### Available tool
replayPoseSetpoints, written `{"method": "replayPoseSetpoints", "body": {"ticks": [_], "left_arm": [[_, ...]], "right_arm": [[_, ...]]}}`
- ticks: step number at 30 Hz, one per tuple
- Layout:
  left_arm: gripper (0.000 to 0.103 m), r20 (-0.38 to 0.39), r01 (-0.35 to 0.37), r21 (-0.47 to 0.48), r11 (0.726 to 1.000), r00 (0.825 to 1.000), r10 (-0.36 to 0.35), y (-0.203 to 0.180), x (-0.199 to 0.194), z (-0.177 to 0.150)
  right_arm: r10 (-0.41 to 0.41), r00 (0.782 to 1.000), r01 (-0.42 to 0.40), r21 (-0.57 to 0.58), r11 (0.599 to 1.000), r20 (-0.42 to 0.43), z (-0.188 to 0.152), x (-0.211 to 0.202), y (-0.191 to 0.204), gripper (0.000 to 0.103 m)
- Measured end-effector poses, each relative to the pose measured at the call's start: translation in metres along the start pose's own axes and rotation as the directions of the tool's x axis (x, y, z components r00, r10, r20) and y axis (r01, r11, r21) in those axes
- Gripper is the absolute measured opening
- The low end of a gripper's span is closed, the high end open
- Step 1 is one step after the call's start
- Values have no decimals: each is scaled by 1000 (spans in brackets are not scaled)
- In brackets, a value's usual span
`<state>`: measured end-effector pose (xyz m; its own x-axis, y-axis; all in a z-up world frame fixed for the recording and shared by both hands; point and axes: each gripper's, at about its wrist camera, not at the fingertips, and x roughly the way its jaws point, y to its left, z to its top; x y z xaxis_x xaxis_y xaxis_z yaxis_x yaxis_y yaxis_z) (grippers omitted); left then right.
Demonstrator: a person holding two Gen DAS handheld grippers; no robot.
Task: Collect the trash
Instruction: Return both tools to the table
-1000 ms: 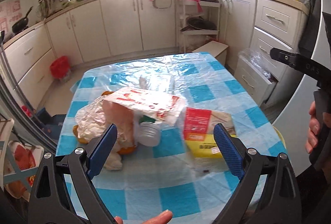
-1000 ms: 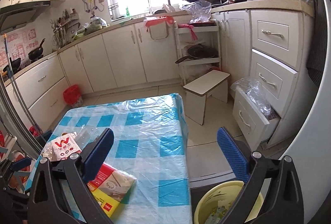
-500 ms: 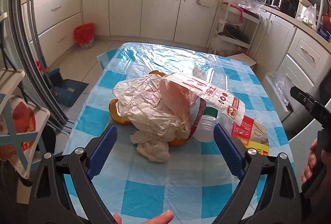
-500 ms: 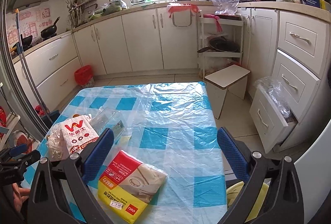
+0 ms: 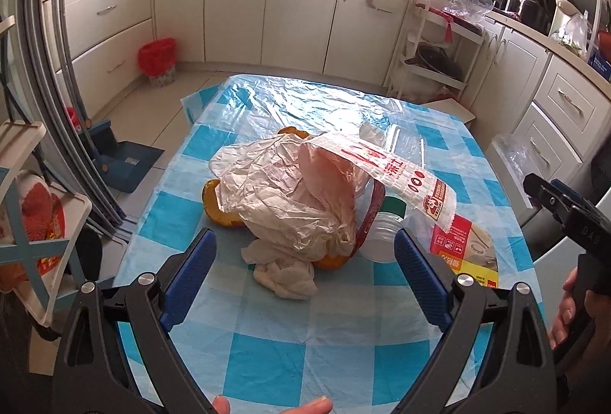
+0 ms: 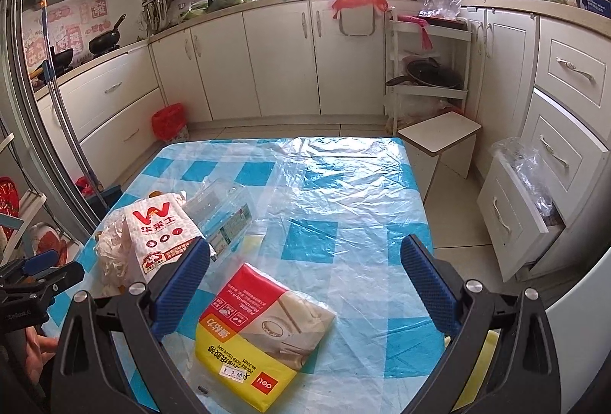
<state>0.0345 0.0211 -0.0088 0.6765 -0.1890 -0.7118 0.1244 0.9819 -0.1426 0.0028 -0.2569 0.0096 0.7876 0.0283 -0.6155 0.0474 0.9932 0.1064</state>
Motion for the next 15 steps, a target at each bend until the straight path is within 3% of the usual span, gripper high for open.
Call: {"method": "replayPoseSetpoints", "body": {"ticks": [6,9,15], "left_arm": [[90,0,29,-46,999,1000,-29,4,3,2],[90,5,84,-95,992,996,-84,7,3,5],[90,-11,220,-267,938,973,-231,15,19,24]], "right_arm": [[7,1000,-7,-12,1000,-14,0,3,1,96],[8,1000,-8,-5,1000,-27,-2,5,-2,96],[11,996,-9,21,1000,-84,-8,13,-12,96]]}}
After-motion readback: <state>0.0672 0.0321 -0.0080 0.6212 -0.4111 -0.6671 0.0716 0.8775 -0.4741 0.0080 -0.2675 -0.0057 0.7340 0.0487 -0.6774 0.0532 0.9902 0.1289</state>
